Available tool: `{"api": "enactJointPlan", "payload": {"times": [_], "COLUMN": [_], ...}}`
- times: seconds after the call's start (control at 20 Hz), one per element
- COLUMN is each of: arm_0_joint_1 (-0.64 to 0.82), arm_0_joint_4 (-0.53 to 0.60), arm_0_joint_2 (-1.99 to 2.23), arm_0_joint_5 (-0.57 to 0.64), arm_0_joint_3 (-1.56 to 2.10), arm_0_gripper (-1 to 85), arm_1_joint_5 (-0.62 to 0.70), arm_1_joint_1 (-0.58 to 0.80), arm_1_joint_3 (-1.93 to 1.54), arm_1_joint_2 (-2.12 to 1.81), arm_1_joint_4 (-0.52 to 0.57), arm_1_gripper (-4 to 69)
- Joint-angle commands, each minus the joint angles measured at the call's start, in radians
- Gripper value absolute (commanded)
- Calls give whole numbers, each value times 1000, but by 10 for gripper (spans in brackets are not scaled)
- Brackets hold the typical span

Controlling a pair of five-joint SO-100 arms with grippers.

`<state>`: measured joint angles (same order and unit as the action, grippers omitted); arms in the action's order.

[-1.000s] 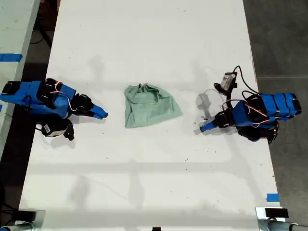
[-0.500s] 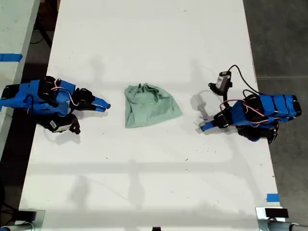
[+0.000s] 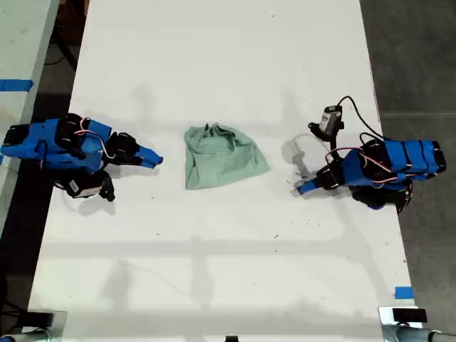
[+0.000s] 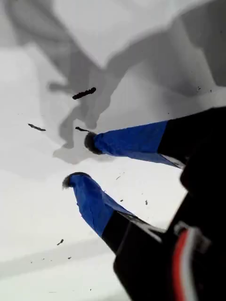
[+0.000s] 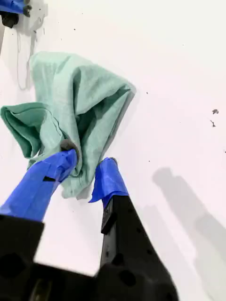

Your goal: Fold t shirt

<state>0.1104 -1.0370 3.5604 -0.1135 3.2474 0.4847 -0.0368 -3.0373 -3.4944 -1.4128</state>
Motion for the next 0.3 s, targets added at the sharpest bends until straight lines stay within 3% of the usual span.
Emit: {"api": "enactJointPlan", "payload": {"times": [0.0,0.25], "arm_0_joint_1": [-6,-9], "arm_0_joint_4": [15,15], "arm_0_joint_2": [9,9], "arm_0_joint_5": [11,11], "arm_0_joint_3": [44,44], "arm_0_gripper": [72,65], "arm_1_joint_5": [20,20], "arm_1_joint_1": [9,11], "arm_1_joint_3": [-52,-52], "arm_1_joint_2": [-9,-9], "arm_1_joint_4": [28,28], "arm_1_gripper": [117,93]}}
